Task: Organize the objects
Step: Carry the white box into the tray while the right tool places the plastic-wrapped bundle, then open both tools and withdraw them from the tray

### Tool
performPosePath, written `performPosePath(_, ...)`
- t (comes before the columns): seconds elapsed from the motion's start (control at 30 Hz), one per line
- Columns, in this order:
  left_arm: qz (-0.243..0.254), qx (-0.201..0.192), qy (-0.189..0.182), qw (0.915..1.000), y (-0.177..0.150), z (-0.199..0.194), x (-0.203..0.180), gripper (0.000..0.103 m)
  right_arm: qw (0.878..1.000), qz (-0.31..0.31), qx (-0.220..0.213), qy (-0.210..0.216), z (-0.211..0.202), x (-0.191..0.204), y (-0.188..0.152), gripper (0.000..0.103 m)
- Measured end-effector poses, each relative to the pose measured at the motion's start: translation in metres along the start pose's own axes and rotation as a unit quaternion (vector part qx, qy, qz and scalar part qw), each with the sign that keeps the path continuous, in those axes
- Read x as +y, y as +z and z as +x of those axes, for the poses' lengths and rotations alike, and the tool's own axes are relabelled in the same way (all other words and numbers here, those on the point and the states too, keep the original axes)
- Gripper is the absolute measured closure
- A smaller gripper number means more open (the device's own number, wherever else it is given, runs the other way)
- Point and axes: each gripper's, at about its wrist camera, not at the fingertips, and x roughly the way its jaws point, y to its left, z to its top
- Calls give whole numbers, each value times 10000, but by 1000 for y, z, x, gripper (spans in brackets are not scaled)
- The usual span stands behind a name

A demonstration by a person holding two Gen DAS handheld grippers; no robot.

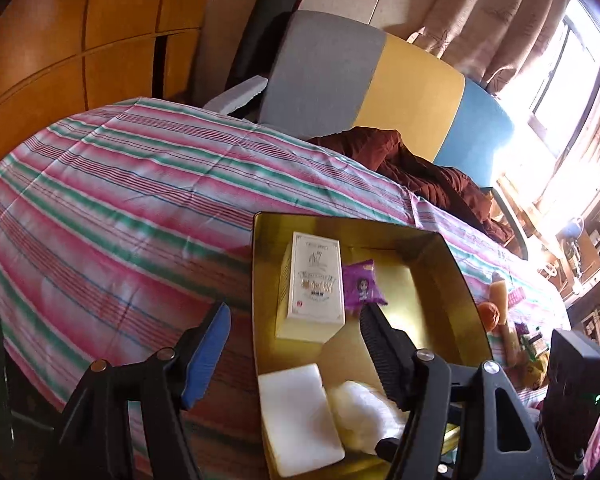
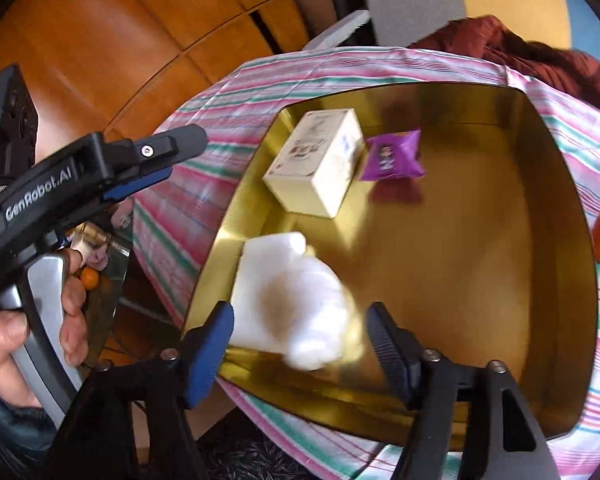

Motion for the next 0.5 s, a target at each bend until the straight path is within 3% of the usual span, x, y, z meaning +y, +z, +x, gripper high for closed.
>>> performPosePath(0.07,57,-58,119,9999,-9,-5,-2,34,10000,-57,-2,-44,-1,3,-4,32)
performPosePath(0.3,286,-338,483,9979,-31,-20,-15,33,9963,-166,-484,-697,-28,3,-17,10)
performPosePath(0.5,585,-428,655,9952,-46,-26,-31,32,9894,-372,-879,-1094,-47,6,-19,1)
